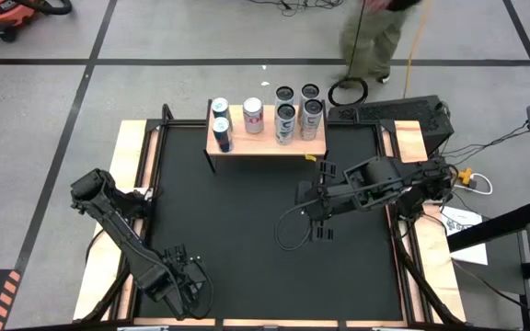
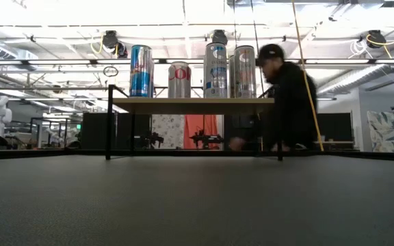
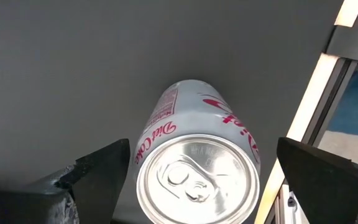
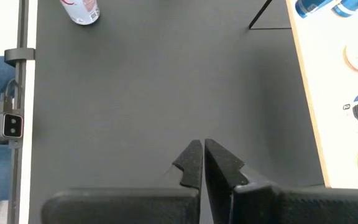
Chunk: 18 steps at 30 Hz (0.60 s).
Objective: Place canned beverage on shelf
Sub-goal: Put the red silver soda can on the shelf aligned with the other red silver soda can
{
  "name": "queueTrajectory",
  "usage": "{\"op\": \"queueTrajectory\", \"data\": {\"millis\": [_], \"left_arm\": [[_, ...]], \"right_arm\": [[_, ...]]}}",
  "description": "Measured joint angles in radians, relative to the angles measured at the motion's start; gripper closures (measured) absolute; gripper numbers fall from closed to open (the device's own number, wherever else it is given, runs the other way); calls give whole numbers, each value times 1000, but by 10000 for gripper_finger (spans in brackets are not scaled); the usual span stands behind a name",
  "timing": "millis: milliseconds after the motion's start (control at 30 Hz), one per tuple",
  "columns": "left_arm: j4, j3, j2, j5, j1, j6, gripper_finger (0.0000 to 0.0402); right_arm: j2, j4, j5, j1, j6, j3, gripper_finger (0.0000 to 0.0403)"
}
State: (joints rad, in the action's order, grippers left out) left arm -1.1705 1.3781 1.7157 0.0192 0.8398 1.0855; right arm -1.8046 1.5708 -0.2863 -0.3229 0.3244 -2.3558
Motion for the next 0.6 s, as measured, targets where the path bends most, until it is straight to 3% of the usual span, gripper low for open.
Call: {"op": "queueTrajectory", "data": {"millis": [367, 600], "left_arm": [[39, -22, -1, 6, -1, 0, 12], [98, -107, -2, -30, -2, 1, 57]], "right_arm": [[0, 0, 0, 0, -4, 0, 403], [0, 0, 2, 0, -6, 0, 403]]}}
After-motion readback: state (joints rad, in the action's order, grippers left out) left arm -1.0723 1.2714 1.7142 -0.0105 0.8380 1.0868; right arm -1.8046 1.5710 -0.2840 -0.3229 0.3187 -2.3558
